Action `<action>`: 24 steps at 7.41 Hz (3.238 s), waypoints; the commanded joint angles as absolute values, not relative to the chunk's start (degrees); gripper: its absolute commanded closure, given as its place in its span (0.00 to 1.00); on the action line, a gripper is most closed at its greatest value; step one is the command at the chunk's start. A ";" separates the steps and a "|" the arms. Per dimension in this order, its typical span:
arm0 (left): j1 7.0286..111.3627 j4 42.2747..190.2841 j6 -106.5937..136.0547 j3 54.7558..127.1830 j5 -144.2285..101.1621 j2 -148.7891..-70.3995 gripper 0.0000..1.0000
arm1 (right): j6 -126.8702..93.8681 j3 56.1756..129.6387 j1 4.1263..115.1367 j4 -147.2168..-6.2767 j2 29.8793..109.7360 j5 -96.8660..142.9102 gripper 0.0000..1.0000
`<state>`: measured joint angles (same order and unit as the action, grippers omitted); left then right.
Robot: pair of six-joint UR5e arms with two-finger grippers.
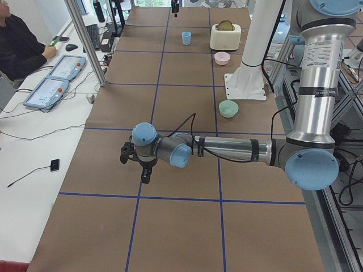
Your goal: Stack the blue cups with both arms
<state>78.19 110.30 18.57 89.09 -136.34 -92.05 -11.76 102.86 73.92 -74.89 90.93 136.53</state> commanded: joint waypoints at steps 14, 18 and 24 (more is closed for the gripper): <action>57.04 116.88 45.53 104.94 -129.81 -84.65 0.09 | -17.67 106.08 60.91 -65.92 97.39 128.06 0.01; 53.80 118.12 49.30 104.68 -129.81 -84.81 0.22 | -18.63 106.08 60.56 -65.92 96.68 127.53 0.01; 53.70 118.39 49.31 104.24 -129.90 -84.81 0.31 | -18.63 105.21 55.46 -66.01 96.77 122.96 0.08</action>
